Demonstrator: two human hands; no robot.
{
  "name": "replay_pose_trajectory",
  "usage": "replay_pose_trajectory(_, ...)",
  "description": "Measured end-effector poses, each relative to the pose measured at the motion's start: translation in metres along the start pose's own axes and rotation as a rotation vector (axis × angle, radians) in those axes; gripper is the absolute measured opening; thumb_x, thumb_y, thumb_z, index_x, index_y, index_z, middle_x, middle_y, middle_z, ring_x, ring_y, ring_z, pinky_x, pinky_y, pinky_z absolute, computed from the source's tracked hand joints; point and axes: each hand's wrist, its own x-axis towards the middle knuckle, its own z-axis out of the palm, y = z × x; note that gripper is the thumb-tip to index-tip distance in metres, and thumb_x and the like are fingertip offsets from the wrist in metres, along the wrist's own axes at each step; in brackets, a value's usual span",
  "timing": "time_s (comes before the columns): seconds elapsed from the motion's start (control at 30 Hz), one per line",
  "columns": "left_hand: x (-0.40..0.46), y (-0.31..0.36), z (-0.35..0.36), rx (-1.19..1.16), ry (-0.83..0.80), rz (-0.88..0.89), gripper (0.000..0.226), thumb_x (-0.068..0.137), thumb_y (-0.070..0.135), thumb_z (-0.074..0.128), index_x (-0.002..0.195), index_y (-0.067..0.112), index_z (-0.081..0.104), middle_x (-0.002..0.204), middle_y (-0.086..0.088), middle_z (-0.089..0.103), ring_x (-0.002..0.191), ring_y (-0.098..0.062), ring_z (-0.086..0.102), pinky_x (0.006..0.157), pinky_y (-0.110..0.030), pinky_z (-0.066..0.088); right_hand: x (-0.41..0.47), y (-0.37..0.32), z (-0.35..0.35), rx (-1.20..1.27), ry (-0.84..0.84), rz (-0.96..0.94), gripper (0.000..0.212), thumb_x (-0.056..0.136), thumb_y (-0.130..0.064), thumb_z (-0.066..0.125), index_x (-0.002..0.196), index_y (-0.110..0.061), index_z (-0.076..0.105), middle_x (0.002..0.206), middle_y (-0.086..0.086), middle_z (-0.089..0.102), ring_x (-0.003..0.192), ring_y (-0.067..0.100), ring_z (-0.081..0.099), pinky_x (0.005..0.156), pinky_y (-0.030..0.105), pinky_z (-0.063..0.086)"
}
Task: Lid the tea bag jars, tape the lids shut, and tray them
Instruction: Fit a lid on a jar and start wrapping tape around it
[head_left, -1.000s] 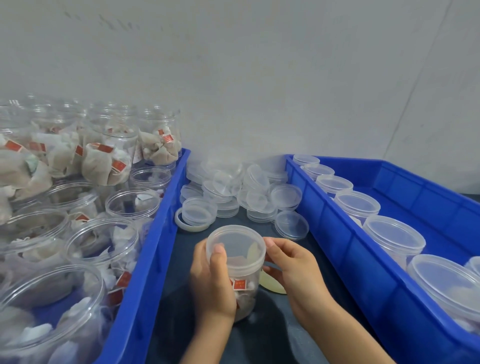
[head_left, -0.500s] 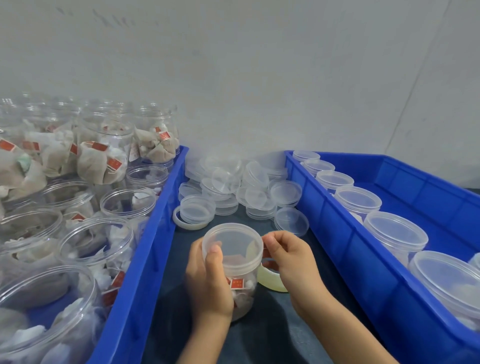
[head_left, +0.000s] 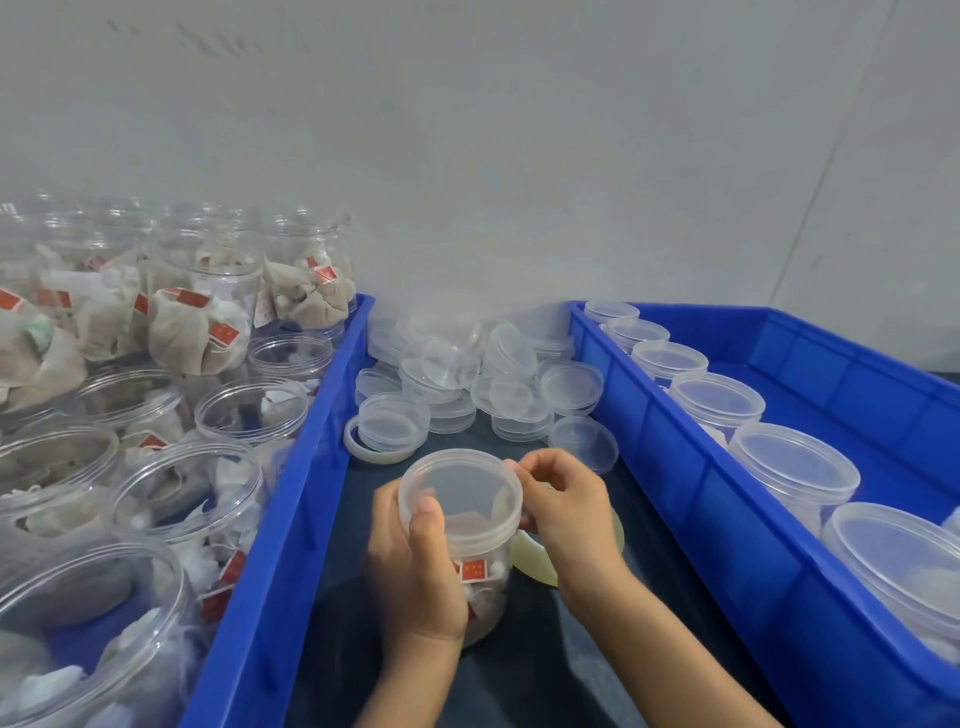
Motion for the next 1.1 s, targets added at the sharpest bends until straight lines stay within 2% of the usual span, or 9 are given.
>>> replay_pose_trajectory(0.17, -0.001, 0.001, 0.000, 0.009, 0.005, 0.027, 0.058, 0.066, 0.053, 0.035, 0.092, 0.008, 0.060, 0.084, 0.005, 0.063, 0.076, 0.002, 0.058, 0.063, -0.020, 0.043, -0.006, -0.003, 0.005, -0.015, -0.053, -0.059, 0.026, 0.093, -0.022, 0.055, 0.076, -0.014, 0.073, 0.059, -0.010, 0.066, 0.052, -0.003, 0.055, 0.052, 0.010, 0.043)
replay_pose_trajectory(0.33, 0.000, 0.002, 0.001, 0.006, 0.005, 0.041, 0.057, 0.067, 0.052, 0.035, 0.092, 0.008, 0.059, 0.083, 0.006, 0.062, 0.074, 0.006, 0.057, 0.059, -0.009, 0.041, -0.015, -0.004, 0.003, -0.055, -0.197, -0.009, 0.043, 0.098, -0.041, 0.037, 0.089, -0.018, 0.072, 0.091, -0.001, 0.073, 0.087, 0.010, 0.066, 0.076, 0.017, 0.051)
replay_pose_trajectory(0.5, -0.008, 0.010, 0.001, -0.001, 0.038, 0.009, 0.050, 0.067, 0.053, 0.035, 0.089, 0.014, 0.058, 0.082, 0.004, 0.062, 0.078, -0.009, 0.060, 0.065, -0.026, 0.045, -0.030, -0.013, 0.000, -0.320, -0.347, -0.167, 0.037, 0.086, -0.054, 0.049, 0.111, -0.032, 0.064, 0.115, -0.006, 0.060, 0.115, 0.013, 0.051, 0.098, 0.030, 0.041)
replay_pose_trajectory(0.6, -0.018, 0.028, 0.007, 0.018, 0.022, 0.013, 0.054, 0.066, 0.056, 0.035, 0.093, 0.016, 0.058, 0.085, 0.007, 0.062, 0.084, -0.014, 0.060, 0.070, -0.023, 0.047, -0.037, -0.024, -0.014, -0.445, -0.205, -0.140, 0.061, 0.087, -0.059, 0.044, 0.140, -0.031, 0.037, 0.132, -0.015, 0.042, 0.127, 0.003, 0.036, 0.102, 0.019, 0.027)
replay_pose_trajectory(0.7, -0.027, 0.058, 0.023, 0.020, -0.038, 0.058, 0.054, 0.067, 0.060, 0.038, 0.100, 0.022, 0.058, 0.098, 0.000, 0.065, 0.093, -0.023, 0.061, 0.083, -0.045, 0.049, -0.056, -0.049, -0.029, -0.329, -0.091, -0.258, 0.049, 0.083, -0.062, 0.046, 0.128, -0.044, 0.038, 0.113, -0.023, 0.057, 0.105, 0.000, 0.055, 0.092, 0.021, 0.043)
replay_pose_trajectory(0.8, -0.036, 0.101, 0.041, -0.086, -0.176, 0.122, 0.043, 0.078, 0.063, 0.039, 0.102, 0.033, 0.056, 0.102, 0.005, 0.063, 0.098, -0.021, 0.061, 0.083, -0.050, 0.050, -0.073, -0.081, -0.047, -0.354, -0.046, -0.404, 0.070, 0.061, -0.080, 0.046, 0.122, -0.049, 0.041, 0.118, -0.027, 0.052, 0.107, -0.003, 0.054, 0.090, 0.024, 0.048)
replay_pose_trajectory(0.97, -0.037, 0.152, 0.083, -0.274, -0.662, 0.040, 0.069, 0.075, 0.076, 0.022, 0.121, 0.035, 0.054, 0.127, -0.002, 0.055, 0.116, -0.019, 0.055, 0.093, -0.047, 0.048, -0.076, -0.139, -0.108, -0.340, 0.074, -0.653, 0.071, 0.055, -0.043, 0.084, 0.120, -0.044, 0.054, 0.124, -0.020, 0.055, 0.112, 0.002, 0.057, 0.094, 0.026, 0.048)
replay_pose_trajectory(1.03, -0.039, 0.165, 0.102, -0.077, -0.651, 0.165, 0.047, 0.079, 0.075, 0.016, 0.114, 0.059, 0.043, 0.125, 0.015, 0.040, 0.120, -0.001, 0.037, 0.109, -0.035, 0.027, -0.071, -0.152, -0.132, -0.402, 0.206, -0.724, 0.066, 0.058, -0.032, 0.085, 0.113, -0.050, 0.053, 0.118, -0.029, 0.055, 0.105, -0.001, 0.059, 0.090, 0.020, 0.048)
replay_pose_trajectory(1.1, -0.047, 0.174, 0.121, -0.034, -0.709, 0.232, 0.044, 0.091, 0.063, 0.022, 0.134, 0.056, 0.029, 0.110, 0.020, 0.033, 0.104, 0.016, 0.036, 0.101, -0.008, 0.019, -0.062, -0.156, -0.153, -0.511, 0.355, -0.738, 0.066, 0.061, -0.032, 0.082, 0.119, -0.045, 0.053, 0.112, -0.035, 0.052, 0.098, 0.001, 0.058, 0.088, 0.018, 0.045)
